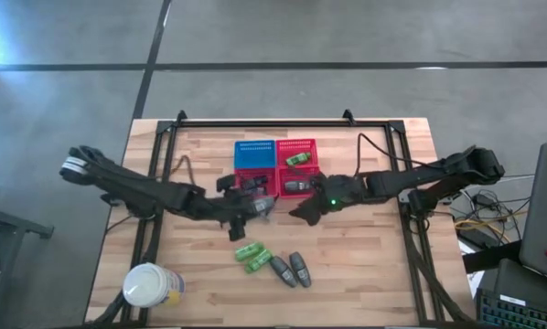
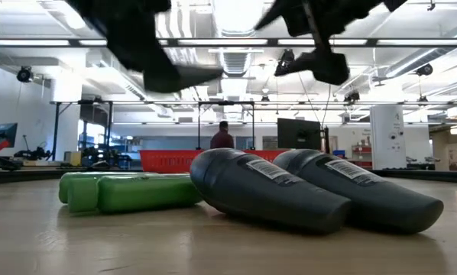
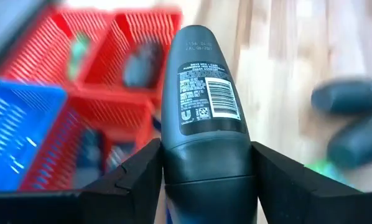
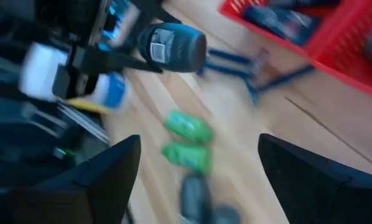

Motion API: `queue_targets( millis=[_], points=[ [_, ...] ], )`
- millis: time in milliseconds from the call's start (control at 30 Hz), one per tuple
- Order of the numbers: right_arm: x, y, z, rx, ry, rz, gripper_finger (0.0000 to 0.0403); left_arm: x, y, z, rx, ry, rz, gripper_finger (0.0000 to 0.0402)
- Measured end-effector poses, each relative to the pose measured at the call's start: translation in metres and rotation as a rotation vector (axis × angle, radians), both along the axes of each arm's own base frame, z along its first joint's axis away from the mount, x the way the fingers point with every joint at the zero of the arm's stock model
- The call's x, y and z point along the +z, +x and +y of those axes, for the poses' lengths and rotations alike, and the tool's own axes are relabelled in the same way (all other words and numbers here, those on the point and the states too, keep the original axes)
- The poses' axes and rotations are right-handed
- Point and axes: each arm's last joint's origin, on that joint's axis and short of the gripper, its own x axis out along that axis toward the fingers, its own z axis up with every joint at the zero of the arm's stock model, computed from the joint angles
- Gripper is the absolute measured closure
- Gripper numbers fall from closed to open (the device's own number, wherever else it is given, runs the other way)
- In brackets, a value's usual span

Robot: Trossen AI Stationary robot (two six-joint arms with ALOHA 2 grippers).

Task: Pick & Place Travel size toiletries
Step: Put the deodorant into the bottom right red bin

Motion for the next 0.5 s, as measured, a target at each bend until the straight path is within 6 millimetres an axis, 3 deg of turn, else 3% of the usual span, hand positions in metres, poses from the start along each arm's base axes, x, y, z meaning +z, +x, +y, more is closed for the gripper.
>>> queue_targets(
  millis=[200, 500],
  points=[
    [0.006, 0.006, -0.017, -0.077, 0.03, -0.118, 0.0051, 0.027, -0.004, 0.001, -0.036, 0.028, -0.172, 0.0186],
    [0.009, 0.01, -0.022, -0.03, 0.08, -0.173, 0.0035, 0.027, 0.008, -0.003, -0.103, 0.087, -0.158, 0.0186]
  ],
)
